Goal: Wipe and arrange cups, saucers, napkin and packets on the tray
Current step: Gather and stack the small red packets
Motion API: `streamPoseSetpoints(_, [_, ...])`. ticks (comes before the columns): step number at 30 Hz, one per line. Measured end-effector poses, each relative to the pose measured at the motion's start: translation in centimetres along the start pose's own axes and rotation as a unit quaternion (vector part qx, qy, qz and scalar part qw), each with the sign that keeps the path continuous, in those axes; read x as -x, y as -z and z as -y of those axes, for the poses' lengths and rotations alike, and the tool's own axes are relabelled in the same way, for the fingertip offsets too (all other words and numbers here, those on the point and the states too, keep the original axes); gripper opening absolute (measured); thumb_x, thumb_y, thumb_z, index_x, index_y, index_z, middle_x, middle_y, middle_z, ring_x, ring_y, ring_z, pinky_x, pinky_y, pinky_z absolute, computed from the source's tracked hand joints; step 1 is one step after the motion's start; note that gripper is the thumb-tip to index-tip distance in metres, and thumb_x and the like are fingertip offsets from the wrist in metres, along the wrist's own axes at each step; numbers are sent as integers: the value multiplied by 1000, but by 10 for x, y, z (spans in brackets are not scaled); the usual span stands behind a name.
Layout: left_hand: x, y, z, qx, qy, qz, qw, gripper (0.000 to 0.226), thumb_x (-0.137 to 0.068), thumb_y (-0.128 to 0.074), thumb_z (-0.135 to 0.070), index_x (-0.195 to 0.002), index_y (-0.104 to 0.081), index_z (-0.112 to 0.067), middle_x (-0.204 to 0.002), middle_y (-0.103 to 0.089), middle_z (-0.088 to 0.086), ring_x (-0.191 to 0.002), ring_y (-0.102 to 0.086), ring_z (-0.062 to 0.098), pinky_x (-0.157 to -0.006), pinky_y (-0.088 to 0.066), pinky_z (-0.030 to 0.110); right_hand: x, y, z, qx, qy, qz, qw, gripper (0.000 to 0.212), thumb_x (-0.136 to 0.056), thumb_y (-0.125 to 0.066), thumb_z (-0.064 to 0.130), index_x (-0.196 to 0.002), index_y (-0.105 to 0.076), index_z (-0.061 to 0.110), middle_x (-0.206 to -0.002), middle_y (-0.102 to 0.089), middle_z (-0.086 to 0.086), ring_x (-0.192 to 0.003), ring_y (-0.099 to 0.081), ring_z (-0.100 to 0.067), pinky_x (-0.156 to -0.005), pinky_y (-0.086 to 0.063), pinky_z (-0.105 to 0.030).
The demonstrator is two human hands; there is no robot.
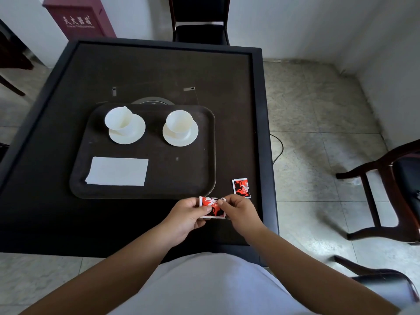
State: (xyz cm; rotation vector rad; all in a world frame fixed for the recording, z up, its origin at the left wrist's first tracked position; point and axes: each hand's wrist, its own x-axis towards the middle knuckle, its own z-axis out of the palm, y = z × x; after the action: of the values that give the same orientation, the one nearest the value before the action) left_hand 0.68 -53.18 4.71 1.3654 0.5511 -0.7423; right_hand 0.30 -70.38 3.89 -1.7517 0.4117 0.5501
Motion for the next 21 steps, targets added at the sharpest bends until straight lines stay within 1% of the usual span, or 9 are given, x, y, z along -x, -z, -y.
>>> streamPoseSetpoints(2, [-2,1,1,-3,-3,-2,1000,13,-89,-70,-14,-101,-74,-15,-95,-76,5,-88,-68,17,-70,-51,26,-2,1,-1,-11,-5,7,1000,20,-93,-64,32,-84,-71,15,-80,-72,-4,-77,-67,-18,-72,-56,-32])
streamPoseSetpoints(4, [-4,2,1,-5,-8,-1,1000,13,-89,-69,-14,-100,-75,-15,-95,-76,6,-85,-68,15,-69,-51,26,-5,1,-3,-34,-19,8,999,27,-94,-61,39,-82,-71,16,-78,-71,-5,-73,-66,-16,-70,-54,-29])
streamPoseSetpoints(6, [-6,3,1,-7,-9,-4,1000,12,-89,-69,-12,-98,-75,-15,-93,-76,7,-81,-67,13,-67,-52,25,-13,4,-6,-25,-35,-38,998,32,-95,-58,44,-81,-70,17,-75,-70,-4,-71,-64,-13,-64,-50,-25])
streamPoseSetpoints(7, [-7,4,1,-9,-9,-5,1000,12,-89,-69,-12,-98,-75,-15,-92,-76,6,-81,-67,13,-67,-53,24,-20,8,-9,25,-37,-84,995,29,-94,-59,43,-86,-70,17,-76,-68,-1,-72,-62,-13,-63,-47,-25])
streamPoseSetpoints(9, [-7,5,1,-15,-7,-4,1000,12,-89,-69,-12,-99,-74,-16,-93,-76,5,-82,-67,13,-68,-53,24,-36,17,-13,152,-41,-170,973,20,-94,-61,33,-103,-66,15,-93,-62,2,-77,-54,-13,-65,-39,-26])
streamPoseSetpoints(11, [-7,7,1,-20,-4,-6,1000,13,-88,-70,-13,-100,-74,-16,-94,-76,4,-84,-68,14,-70,-53,25,-50,26,-14,187,-60,-209,958,28,-94,-62,23,-118,-59,10,-114,-55,-7,-82,-46,-13,-70,-37,-25])
streamPoseSetpoints(14, [-6,8,1,-30,3,-16,999,14,-89,-70,-15,-102,-73,-17,-95,-76,4,-86,-69,16,-70,-53,26,-64,31,-13,209,-94,-213,950,37,-95,-60,20,-129,-51,8,-127,-51,-12,-86,-46,-16,-72,-41,-28])
streamPoseSetpoints(19, [-5,9,-2,-25,15,-24,999,15,-91,-68,-17,-105,-70,-17,-92,-76,3,-83,-73,17,-66,-53,26,-73,25,-20,273,-94,-198,937,26,-96,-56,20,-121,-52,13,-115,-60,-8,-101,-58,-27,-77,-51,-38])
streamPoseSetpoints(21, [-5,10,-4,-24,20,-19,999,15,-92,-67,-20,-107,-69,-18,-92,-77,2,-84,-74,18,-64,-54,26,-73,25,-23,260,-78,-186,944,26,-95,-58,19,-121,-55,14,-112,-63,-7,-98,-59,-25,-76,-51,-36])
